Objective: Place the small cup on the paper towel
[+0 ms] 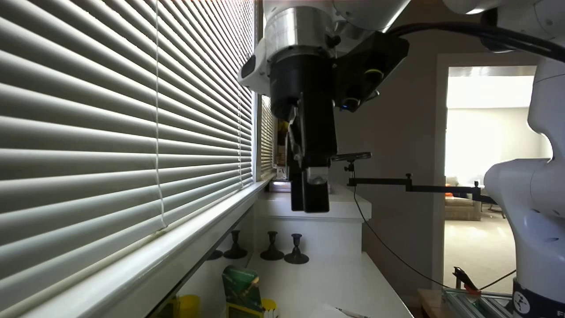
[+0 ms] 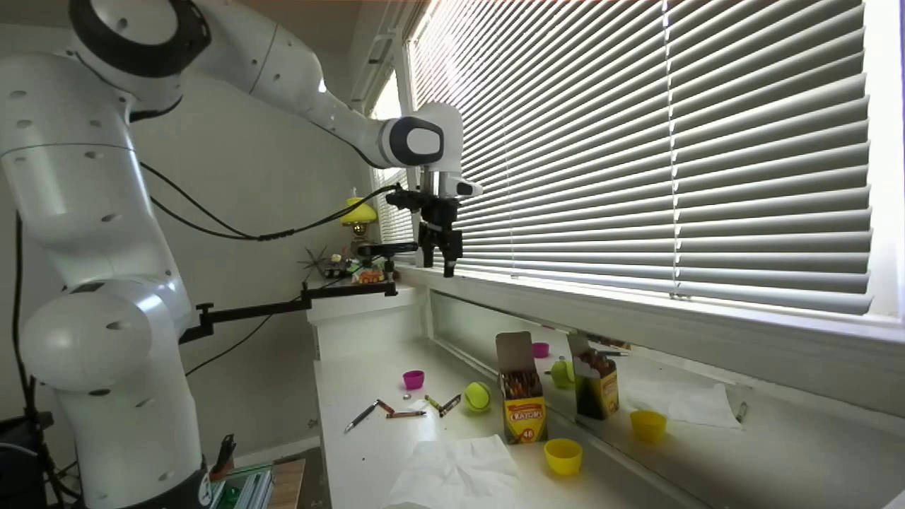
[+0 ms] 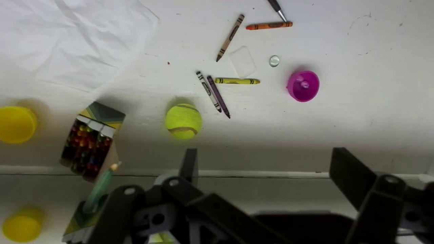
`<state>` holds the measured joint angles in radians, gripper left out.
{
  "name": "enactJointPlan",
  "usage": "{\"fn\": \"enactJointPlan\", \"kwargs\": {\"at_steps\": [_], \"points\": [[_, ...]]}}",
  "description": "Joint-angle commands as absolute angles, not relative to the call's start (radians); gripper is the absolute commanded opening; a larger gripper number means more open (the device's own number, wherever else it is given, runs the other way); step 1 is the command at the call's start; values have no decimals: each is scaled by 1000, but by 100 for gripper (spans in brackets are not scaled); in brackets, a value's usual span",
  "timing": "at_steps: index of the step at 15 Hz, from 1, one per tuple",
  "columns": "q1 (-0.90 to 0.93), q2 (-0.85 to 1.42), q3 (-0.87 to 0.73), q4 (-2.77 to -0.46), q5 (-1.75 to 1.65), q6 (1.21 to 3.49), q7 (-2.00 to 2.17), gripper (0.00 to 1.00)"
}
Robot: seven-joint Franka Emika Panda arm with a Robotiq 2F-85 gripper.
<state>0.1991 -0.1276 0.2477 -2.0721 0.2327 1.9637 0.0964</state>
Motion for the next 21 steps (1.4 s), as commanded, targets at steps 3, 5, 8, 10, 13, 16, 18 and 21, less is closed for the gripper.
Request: {"fn": "enactJointPlan", "kwargs": {"at_steps": [3, 5, 8, 10, 13, 16, 18, 21], "points": [[266, 140, 300, -1856, 70, 1921, 167, 100], [291, 193, 300, -1829, 52, 1909, 174, 100], [322, 250, 302, -1811, 67, 1890, 164, 100], [338, 272, 301, -1807, 74, 1875, 167, 100], [352, 286, 298, -1822, 85, 1878, 175, 100], [350, 277, 296, -1851, 91, 1908, 157, 100], [350, 282, 295, -1851, 91, 1908, 157, 100], [345, 277, 295, -1888, 116, 1948, 159, 100]]}}
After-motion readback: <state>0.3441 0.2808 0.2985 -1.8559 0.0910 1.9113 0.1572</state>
